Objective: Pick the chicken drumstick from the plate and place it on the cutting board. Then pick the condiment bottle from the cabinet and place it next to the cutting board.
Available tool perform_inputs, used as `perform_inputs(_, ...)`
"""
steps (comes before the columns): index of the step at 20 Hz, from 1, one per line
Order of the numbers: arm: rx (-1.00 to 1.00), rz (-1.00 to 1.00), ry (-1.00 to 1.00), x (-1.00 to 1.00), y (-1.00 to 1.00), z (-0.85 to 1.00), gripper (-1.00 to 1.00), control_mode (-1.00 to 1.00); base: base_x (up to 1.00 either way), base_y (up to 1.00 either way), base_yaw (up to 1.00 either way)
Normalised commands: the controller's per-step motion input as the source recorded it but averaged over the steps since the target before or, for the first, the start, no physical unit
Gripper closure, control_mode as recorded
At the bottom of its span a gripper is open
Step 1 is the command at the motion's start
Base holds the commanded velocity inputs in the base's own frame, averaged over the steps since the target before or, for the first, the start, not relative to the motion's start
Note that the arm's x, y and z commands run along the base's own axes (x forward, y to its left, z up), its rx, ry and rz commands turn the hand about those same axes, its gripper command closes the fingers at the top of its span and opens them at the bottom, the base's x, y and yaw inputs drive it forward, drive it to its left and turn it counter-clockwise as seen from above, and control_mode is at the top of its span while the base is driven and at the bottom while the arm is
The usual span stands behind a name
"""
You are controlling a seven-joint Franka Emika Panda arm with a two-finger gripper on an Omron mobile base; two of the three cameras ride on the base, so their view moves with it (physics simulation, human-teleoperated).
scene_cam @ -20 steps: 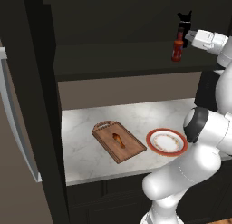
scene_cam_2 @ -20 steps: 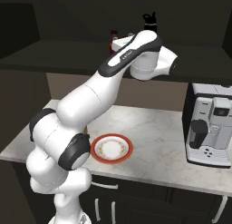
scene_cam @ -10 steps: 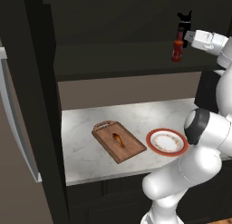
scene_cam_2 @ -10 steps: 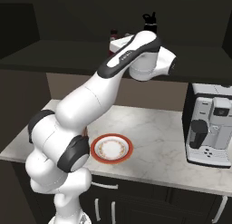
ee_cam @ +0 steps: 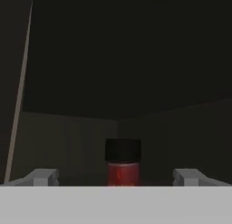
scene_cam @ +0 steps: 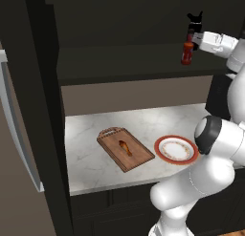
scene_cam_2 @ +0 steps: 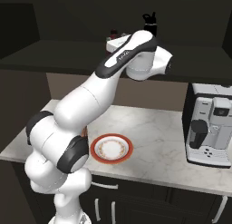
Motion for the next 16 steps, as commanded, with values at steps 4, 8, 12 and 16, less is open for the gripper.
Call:
perform_inputs(4, 0.00, 0.00, 0.00, 0.12, 0.10, 0.00, -1.00, -1.00, 0.00, 0.00, 0.00)
perform_inputs(8, 0.00, 0.00, 0.00, 0.25, 0.00, -0.03, -1.00, -1.00, 0.00, 0.00, 0.00)
perform_inputs(12, 0.00, 0.00, 0.02, 0.34, 0.00, -0.01, -1.00, -1.00, 0.00, 0.00, 0.00)
perform_inputs(16, 0.00, 0.00, 0.06, 0.39, 0.00, 0.00, -1.00, -1.00, 0.00, 0.00, 0.00)
